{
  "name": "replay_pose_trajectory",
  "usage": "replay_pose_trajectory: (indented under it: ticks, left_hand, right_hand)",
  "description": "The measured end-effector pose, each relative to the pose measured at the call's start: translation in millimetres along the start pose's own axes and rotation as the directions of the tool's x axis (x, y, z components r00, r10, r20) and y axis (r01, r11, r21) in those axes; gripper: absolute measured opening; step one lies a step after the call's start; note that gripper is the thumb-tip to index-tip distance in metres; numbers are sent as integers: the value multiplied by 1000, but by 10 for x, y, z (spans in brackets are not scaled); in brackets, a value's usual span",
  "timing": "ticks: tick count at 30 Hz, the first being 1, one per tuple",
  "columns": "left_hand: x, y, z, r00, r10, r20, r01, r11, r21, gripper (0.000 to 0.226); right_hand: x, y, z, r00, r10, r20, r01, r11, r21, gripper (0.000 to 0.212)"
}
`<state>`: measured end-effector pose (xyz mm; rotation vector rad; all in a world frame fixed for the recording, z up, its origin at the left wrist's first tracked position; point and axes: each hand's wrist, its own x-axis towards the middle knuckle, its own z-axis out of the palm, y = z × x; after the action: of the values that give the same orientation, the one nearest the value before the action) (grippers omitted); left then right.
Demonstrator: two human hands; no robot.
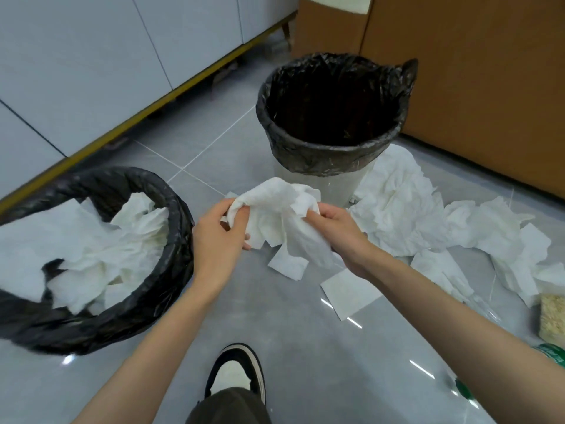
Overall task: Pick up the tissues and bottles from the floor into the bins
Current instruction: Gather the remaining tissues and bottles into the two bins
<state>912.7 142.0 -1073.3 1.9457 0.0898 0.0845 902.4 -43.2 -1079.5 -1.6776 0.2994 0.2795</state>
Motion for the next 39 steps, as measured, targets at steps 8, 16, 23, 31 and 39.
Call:
replay_pose_trajectory:
  ticks: [8,16,23,31,39]
  left_hand:
    - [210,68,-750,901,192,-388,-115,970,214,30]
    - [292,-187,-1553,857,259,-445,83,783,616,43]
    - [281,-450,-1845,965,-30,-261,231,570,789,74]
    - [431,-511,-1819,951,-235,-200,308,764,567,66]
    - [649,-591,-1537,845,-531,-57,444,638,629,92]
  right_hand:
    - [221,-830,905,959,-265,104,269,963,-26,20]
    - [453,-891,1832,929,-132,347,164,984,-65,31]
    - [402,-952,2086,692,-256,675,671,572,-472,18]
    - [479,-780,1803,735,-562,380,669,507,-543,29]
    - [450,-484,1801,844,-428,324,536,688,-489,54]
